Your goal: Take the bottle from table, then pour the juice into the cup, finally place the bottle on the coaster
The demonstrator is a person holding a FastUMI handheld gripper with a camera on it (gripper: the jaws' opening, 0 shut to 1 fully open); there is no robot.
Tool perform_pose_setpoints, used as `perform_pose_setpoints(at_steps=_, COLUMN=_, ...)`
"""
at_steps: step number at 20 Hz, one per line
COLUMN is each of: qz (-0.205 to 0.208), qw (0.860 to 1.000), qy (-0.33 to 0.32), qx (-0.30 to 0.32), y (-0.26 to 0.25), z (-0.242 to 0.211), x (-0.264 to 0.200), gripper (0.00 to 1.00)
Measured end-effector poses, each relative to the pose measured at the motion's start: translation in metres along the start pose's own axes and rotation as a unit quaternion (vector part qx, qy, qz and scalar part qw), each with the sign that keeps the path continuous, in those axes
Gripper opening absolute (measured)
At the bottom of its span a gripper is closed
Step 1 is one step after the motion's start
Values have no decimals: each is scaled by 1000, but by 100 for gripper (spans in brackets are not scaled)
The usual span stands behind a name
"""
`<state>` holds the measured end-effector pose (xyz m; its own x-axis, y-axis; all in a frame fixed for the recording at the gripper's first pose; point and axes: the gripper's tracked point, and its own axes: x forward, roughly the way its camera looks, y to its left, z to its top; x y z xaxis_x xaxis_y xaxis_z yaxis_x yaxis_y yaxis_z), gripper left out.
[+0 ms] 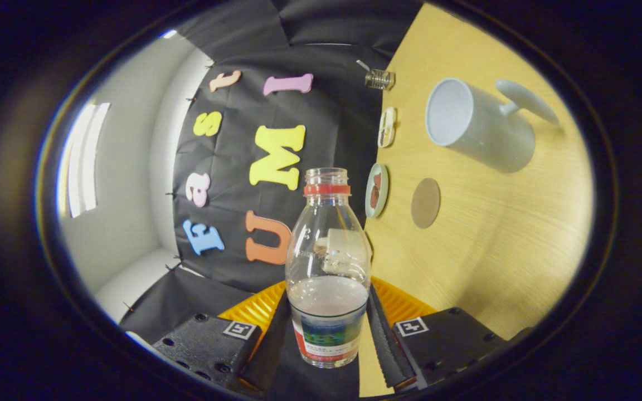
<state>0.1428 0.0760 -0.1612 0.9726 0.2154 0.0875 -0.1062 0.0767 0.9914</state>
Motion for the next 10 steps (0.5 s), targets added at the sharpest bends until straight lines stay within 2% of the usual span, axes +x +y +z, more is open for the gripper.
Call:
perform_pose_setpoints(at_steps=2, qz=1, qw=1000, qy=-5, qx=27, y=-1, z=4, x=-2, gripper=76)
perform_pose_setpoints(at_steps=5, qz=2, qw=999, qy=-13, qx=37, y=4, z=15, x=-4, gripper=76)
perform_pose_setpoints(at_steps=10, qz=21, qw=996, qy=-27, qx=80, y=23, z=34, x=-8, gripper=76)
